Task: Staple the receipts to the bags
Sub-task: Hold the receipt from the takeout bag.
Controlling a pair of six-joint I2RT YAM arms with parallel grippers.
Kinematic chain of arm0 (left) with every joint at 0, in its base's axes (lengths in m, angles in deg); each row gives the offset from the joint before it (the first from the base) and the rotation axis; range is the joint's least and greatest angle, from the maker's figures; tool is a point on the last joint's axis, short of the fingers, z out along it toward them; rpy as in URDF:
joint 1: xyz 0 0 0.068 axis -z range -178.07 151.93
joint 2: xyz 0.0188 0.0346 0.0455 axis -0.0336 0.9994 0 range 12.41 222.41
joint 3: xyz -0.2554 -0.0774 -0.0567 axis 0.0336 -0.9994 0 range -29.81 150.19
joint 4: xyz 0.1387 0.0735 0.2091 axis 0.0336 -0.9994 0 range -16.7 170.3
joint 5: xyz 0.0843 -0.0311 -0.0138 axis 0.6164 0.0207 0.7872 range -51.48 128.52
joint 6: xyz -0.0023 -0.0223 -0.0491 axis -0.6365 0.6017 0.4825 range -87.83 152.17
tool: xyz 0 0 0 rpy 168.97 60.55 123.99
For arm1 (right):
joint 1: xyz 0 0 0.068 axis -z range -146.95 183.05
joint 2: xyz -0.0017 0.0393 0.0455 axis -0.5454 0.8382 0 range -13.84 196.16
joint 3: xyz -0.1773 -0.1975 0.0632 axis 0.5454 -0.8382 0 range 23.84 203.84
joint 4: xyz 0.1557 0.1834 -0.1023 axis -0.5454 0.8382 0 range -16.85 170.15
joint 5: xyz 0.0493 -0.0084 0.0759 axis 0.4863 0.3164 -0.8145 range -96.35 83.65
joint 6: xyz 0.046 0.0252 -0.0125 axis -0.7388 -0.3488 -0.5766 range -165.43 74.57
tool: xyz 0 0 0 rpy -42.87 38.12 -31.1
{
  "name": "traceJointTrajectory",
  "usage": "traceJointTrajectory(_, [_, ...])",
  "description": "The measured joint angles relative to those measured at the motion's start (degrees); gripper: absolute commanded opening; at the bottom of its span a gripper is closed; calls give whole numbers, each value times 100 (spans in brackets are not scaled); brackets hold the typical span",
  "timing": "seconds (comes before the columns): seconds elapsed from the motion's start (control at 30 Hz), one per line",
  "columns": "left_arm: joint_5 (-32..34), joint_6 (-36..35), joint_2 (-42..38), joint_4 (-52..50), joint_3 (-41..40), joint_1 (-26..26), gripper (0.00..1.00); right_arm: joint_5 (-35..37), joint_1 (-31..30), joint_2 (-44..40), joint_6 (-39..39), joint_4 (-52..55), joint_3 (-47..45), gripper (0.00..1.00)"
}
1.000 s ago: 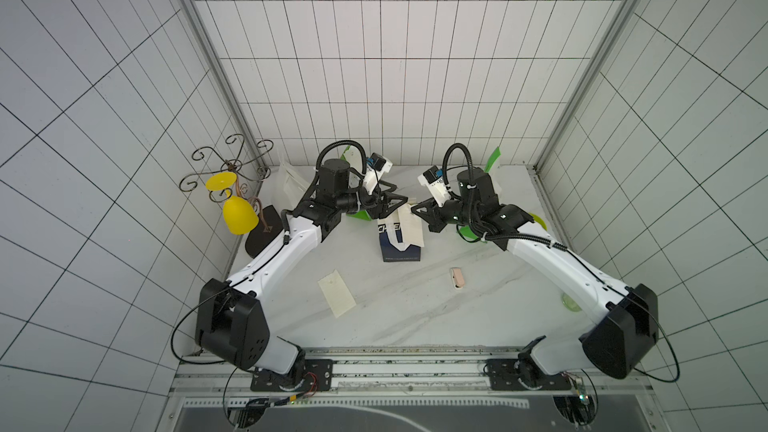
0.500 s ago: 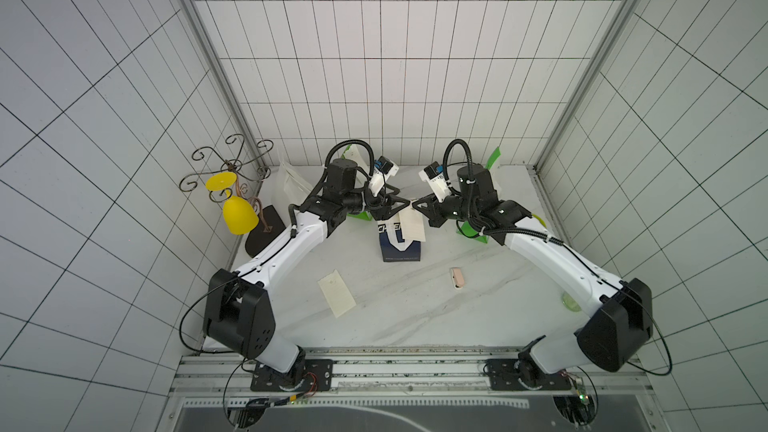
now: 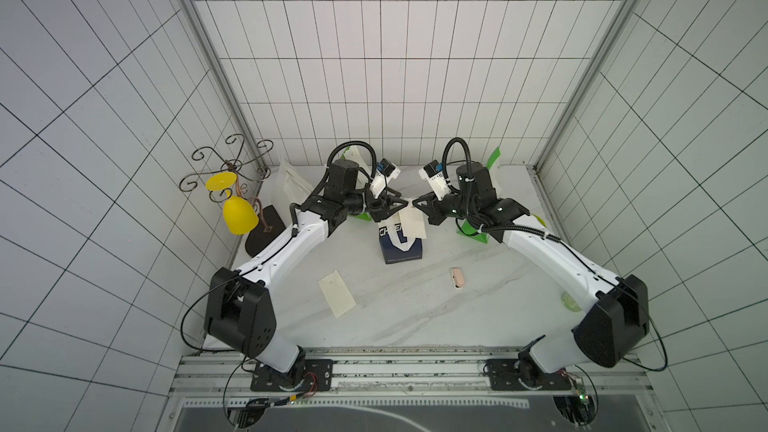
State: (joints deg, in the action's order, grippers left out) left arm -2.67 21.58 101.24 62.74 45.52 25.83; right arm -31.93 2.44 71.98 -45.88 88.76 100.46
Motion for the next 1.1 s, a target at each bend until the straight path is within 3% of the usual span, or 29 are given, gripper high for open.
traceJointTrajectory(0.73, [216,-105,79,-107,31,39,34,66,0,120,55,2,92,0])
traceJointTrajectory(0.87, [238,-120,94,-153,31,39,29,109,0,131,55,0,92,0])
traceJointTrajectory(1.1, [262,-146,94,-177,31,44,11,151,0,131,55,0,92,0])
